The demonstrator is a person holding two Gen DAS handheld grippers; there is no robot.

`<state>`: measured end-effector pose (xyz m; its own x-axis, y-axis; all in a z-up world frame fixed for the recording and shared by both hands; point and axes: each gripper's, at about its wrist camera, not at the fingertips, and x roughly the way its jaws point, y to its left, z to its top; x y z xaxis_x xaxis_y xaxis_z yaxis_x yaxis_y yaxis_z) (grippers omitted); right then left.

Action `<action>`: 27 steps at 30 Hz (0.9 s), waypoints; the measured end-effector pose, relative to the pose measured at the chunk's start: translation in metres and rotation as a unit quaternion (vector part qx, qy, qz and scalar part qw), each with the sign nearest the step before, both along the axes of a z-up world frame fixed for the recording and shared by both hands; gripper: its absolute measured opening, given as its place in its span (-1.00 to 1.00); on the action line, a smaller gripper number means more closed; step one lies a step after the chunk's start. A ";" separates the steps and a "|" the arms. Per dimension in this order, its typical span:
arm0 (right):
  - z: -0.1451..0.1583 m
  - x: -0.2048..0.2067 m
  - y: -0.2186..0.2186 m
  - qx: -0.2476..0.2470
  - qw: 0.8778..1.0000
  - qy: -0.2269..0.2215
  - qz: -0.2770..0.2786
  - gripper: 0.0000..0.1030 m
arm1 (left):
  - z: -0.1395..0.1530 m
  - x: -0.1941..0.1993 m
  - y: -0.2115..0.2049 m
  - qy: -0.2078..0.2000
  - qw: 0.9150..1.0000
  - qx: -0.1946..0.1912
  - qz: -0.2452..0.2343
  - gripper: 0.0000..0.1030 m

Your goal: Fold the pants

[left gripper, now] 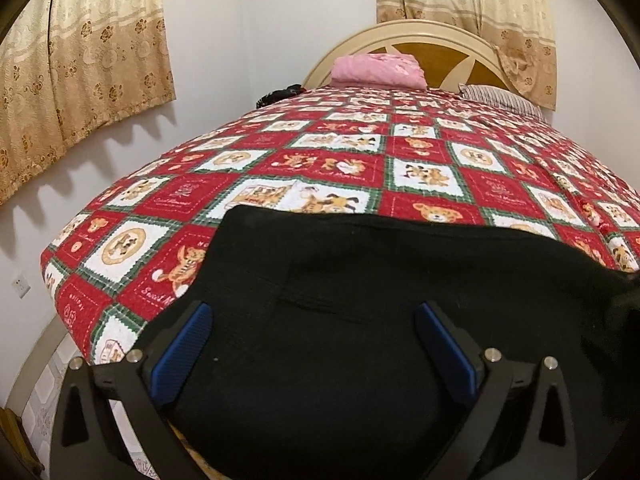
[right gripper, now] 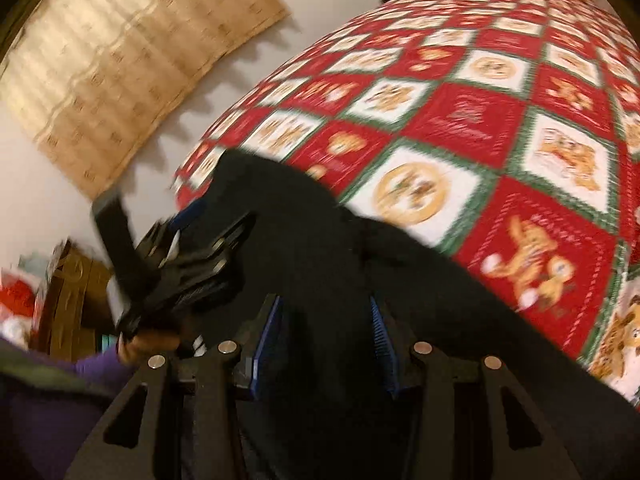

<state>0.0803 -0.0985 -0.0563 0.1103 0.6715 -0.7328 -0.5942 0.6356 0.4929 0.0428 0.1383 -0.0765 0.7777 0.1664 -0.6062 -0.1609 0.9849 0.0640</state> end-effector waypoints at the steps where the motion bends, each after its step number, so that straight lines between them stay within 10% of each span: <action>1: 0.000 -0.001 0.003 -0.001 1.000 0.000 0.006 -0.10 | 0.000 0.000 0.000 -0.001 1.000 0.000 0.000 1.00; 17: -0.025 0.086 -0.008 0.154 0.980 0.088 -0.094 -0.15 | -0.002 0.002 -0.002 0.004 1.000 0.006 -0.007 1.00; 21: -0.046 0.103 -0.023 0.176 0.967 0.149 -0.112 -0.70 | -0.002 0.002 -0.003 0.006 1.000 0.008 -0.010 1.00; 27: -0.037 0.107 -0.050 0.158 0.964 0.176 -0.124 -0.71 | -0.002 0.003 -0.002 0.009 1.000 0.008 -0.010 1.00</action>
<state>0.1873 -0.1488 -0.0938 0.0776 0.8527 -0.5165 -0.2034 0.5207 0.8291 0.0456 0.1360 -0.0781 0.7695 0.1613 -0.6179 -0.1400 0.9866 0.0832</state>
